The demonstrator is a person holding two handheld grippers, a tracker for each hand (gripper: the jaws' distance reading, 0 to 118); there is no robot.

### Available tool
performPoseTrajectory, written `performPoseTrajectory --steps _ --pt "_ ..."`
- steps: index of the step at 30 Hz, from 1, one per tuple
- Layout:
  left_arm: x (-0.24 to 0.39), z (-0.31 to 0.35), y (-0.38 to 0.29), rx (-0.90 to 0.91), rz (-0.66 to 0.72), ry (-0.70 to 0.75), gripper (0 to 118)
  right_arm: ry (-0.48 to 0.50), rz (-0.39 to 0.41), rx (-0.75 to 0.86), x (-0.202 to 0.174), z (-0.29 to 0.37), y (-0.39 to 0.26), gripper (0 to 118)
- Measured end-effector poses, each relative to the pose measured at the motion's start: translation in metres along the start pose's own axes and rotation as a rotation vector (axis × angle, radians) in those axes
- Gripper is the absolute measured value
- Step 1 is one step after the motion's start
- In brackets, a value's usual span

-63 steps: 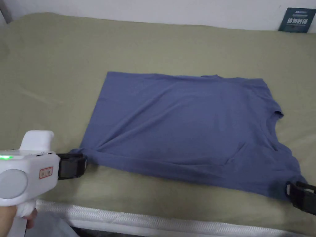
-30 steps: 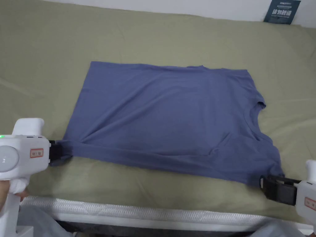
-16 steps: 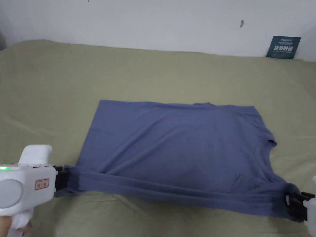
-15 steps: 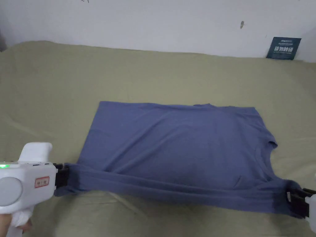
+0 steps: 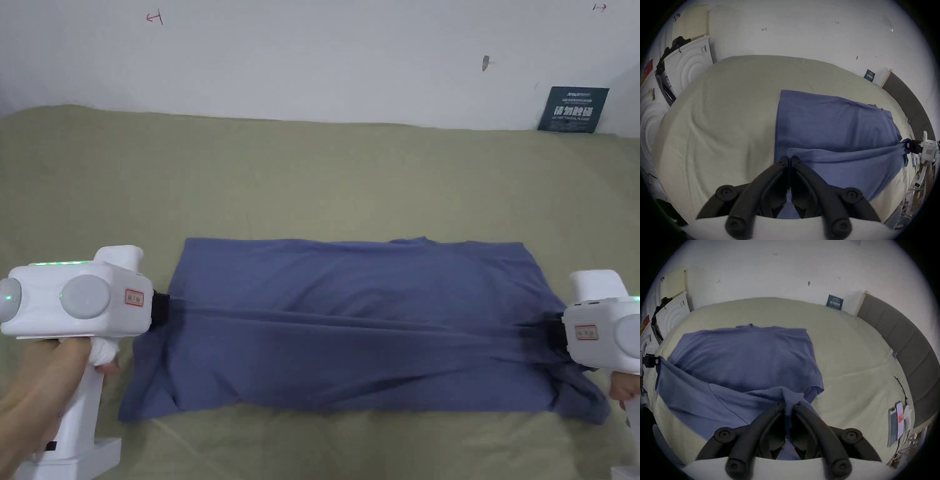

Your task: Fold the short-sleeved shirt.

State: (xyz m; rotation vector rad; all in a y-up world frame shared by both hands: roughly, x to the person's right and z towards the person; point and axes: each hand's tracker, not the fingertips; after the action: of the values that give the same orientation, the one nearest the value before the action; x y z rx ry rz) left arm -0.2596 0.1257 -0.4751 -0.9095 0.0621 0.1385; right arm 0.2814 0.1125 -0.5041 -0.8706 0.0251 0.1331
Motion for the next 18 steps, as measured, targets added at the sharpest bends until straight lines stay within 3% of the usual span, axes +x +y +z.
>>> performPoseTrajectory --steps 6,7,8,9,10,11,13,14,15,17,18 --pt "0.006 -0.023 0.001 -0.038 -0.032 0.028 4 0.018 -0.055 -0.048 0.006 -0.025 0.002 5" --pt "0.006 -0.023 -0.001 -0.038 -0.029 0.028 15 0.021 -0.064 -0.052 0.007 -0.025 0.003 9" --pt "0.006 -0.022 -0.003 -0.041 -0.029 0.029 40 0.027 -0.069 -0.055 0.008 -0.025 0.004 21" --pt "0.005 -0.02 -0.005 -0.034 -0.028 0.028 77 0.03 -0.07 -0.053 0.009 -0.022 0.004 51" --pt "0.005 -0.018 -0.007 -0.021 -0.026 0.021 116 0.031 -0.078 -0.048 0.01 -0.019 0.004 107" --pt "0.002 -0.014 -0.008 -0.001 -0.029 0.023 118 0.032 -0.093 -0.037 0.012 -0.013 0.004 118" --pt "-0.001 -0.006 -0.013 0.013 -0.015 0.02 118 0.024 -0.119 -0.036 0.019 -0.005 -0.001 116" --pt "-0.002 0.005 -0.016 0.036 -0.01 0.026 118 0.013 -0.156 0.07 0.022 0.017 -0.007 108" --pt "-0.004 0.014 -0.017 0.042 -0.013 0.02 116 0.025 -0.135 0.041 0.023 0.03 -0.014 106" --pt "-0.004 0.032 -0.028 0.046 -0.026 0.033 110 0.007 -0.142 0.029 0.031 0.037 -0.024 111" --pt "-0.003 0.041 -0.035 0.045 -0.043 0.048 102 0.007 -0.156 0.046 0.034 0.047 -0.033 109"
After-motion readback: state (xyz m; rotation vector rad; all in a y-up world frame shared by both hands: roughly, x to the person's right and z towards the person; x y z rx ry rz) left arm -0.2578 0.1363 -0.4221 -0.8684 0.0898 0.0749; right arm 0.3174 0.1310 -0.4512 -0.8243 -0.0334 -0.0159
